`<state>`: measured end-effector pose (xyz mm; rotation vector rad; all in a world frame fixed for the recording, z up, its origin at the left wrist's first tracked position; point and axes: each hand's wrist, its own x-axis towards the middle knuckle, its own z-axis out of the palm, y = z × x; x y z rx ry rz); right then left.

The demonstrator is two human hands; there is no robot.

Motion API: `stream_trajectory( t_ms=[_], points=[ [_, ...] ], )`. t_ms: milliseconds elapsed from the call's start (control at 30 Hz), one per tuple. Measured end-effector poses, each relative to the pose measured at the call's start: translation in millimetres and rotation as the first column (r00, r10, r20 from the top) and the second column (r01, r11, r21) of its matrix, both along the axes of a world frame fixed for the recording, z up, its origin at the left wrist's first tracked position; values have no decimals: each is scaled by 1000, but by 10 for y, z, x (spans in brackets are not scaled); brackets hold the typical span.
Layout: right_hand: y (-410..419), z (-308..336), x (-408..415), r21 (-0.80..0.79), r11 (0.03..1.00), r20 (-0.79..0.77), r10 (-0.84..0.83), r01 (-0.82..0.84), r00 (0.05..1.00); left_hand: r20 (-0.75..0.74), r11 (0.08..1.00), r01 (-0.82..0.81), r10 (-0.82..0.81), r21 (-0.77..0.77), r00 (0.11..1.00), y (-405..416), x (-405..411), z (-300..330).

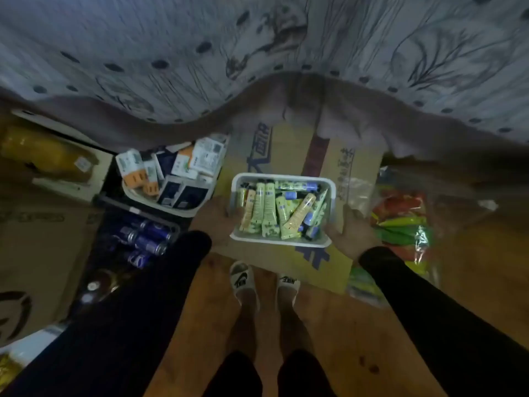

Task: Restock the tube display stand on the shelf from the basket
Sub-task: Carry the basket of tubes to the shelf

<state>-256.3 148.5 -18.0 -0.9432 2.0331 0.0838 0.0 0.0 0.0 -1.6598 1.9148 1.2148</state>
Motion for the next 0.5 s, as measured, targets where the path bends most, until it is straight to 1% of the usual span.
stream_trajectory(
  t_ms=[67, 167, 233, 267, 400, 500],
  points=[
    [-74, -175, 54, 33, 998, 50, -49, 47, 998, -11, 998, -57, 57, 42, 998, -6, -16, -255],
    [-113, -424, 129, 1, 982, 145, -187, 188, 972, -85, 981, -109, 123, 158, 989, 39, -27, -559],
    [-59, -607, 124, -24, 967, 171, -246, 253, 954, -98, 973, -170, 187, 159, 977, 74, -41, -620],
    [-55, -639, 122, -28, 964, 157, -257, 265, 953, -99, 970, -188, 205, 156, 974, 88, -51, -630],
    [-119, -210, 264, -22, 958, 161, -280, 287, 946, -118, 973, -162, 182, 164, 976, 98, 27, -331],
    [-120, 228, 447, -48, 953, 168, -289, 300, 943, -143, 975, -163, 185, 153, 972, 99, 241, 49]
  ],
)
